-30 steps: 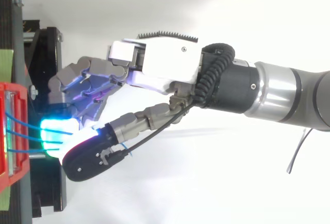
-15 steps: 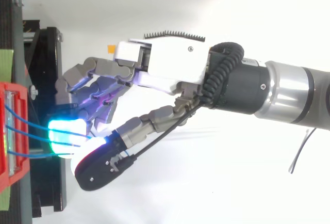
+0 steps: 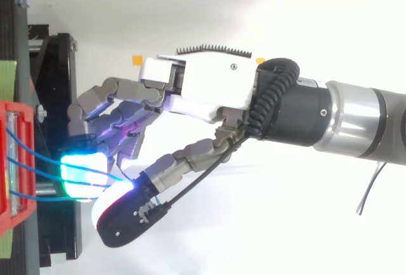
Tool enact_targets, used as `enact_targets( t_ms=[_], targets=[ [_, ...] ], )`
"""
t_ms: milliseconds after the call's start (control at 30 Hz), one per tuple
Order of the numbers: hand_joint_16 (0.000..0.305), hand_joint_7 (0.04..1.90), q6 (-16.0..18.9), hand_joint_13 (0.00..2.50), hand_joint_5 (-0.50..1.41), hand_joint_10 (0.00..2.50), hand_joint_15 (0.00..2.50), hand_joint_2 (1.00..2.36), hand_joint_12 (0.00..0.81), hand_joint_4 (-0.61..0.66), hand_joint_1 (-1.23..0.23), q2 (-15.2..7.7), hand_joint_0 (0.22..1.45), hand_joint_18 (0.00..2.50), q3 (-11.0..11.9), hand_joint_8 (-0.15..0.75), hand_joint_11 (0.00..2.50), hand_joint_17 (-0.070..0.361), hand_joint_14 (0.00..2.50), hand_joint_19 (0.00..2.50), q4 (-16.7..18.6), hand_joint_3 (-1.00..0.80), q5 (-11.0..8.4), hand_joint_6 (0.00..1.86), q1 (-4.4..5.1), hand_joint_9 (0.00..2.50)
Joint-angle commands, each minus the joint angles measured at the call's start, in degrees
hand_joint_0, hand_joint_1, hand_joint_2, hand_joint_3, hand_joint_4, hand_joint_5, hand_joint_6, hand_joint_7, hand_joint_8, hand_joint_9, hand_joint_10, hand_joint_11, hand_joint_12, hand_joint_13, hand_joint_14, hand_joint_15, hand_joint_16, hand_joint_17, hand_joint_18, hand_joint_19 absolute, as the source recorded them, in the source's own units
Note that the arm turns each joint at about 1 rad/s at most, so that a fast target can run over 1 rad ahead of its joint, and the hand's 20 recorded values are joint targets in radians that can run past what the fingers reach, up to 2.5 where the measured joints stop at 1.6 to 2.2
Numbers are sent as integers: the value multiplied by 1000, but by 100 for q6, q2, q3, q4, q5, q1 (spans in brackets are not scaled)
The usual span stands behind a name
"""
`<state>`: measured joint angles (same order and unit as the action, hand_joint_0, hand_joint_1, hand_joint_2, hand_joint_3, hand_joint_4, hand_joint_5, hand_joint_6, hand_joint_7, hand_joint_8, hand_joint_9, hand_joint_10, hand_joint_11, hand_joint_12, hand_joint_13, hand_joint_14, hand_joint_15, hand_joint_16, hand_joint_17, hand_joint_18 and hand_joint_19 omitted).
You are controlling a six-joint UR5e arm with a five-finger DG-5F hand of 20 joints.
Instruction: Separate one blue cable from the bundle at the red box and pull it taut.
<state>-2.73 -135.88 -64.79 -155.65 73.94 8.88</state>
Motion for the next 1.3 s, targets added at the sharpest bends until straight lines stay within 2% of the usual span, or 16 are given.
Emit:
enact_targets(
  t_ms=[0, 167, 333, 400, 533, 633, 700, 767, 967, 1100, 1267],
  targets=[
    [54, 1125, 1, 880, -208, 12, 522, 1000, 401, 325, -989, 0, 658, 1003, 2, 397, 706, 120, 16, 584, 0, -500, -20, 895, 8, 777],
    [54, 1146, 54, 886, -217, 10, 547, 1000, 404, 321, -1082, 0, 603, 1011, 11, 401, 748, 122, 18, 589, 0, -500, -20, 889, 17, 785],
    [57, 1133, 98, 892, -219, 11, 553, 1000, 414, 328, -1092, 0, 523, 1035, 11, 412, 772, 127, 16, 582, -9, -500, -47, 888, 26, 795],
    [58, 1105, 98, 898, -216, 10, 547, 1000, 422, 333, -1042, 0, 495, 1052, 19, 415, 757, 130, 17, 581, -18, -500, -47, 889, 17, 808],
    [56, 1133, 98, 903, -203, 12, 545, 1000, 417, 333, -967, 0, 525, 1042, 54, 425, 744, 127, 16, 599, -71, -500, -47, 876, 26, 867],
    [55, 1151, 98, 900, -196, 12, 542, 1000, 409, 329, -862, 0, 563, 1033, 54, 423, 741, 124, 17, 615, -97, -500, -47, 871, 26, 911],
    [54, 1156, 106, 912, -188, 13, 544, 1000, 408, 326, -737, 0, 582, 1034, 54, 426, 736, 123, 16, 621, -97, -500, -47, 867, 26, 937],
    [54, 1167, 98, 913, -184, 11, 545, 1000, 404, 324, -696, 0, 605, 1031, 54, 421, 733, 121, 16, 625, -97, -500, -47, 865, 34, 947],
    [54, 1237, 98, 917, -181, 11, 552, 1000, 405, 316, -906, 0, 714, 1042, 54, 434, 768, 121, 18, 636, -97, -500, -47, 861, 34, 967],
    [54, 1226, 98, 932, -184, 14, 569, 1000, 405, 323, -973, 0, 774, 1064, 54, 425, 769, 121, 17, 634, -97, -500, -47, 869, 34, 960],
    [54, 1245, 80, 944, -185, 14, 568, 1000, 402, 315, -1012, -9, 789, 1077, 54, 423, 792, 121, 19, 625, -97, -500, -47, 871, 34, 970]
  ],
)
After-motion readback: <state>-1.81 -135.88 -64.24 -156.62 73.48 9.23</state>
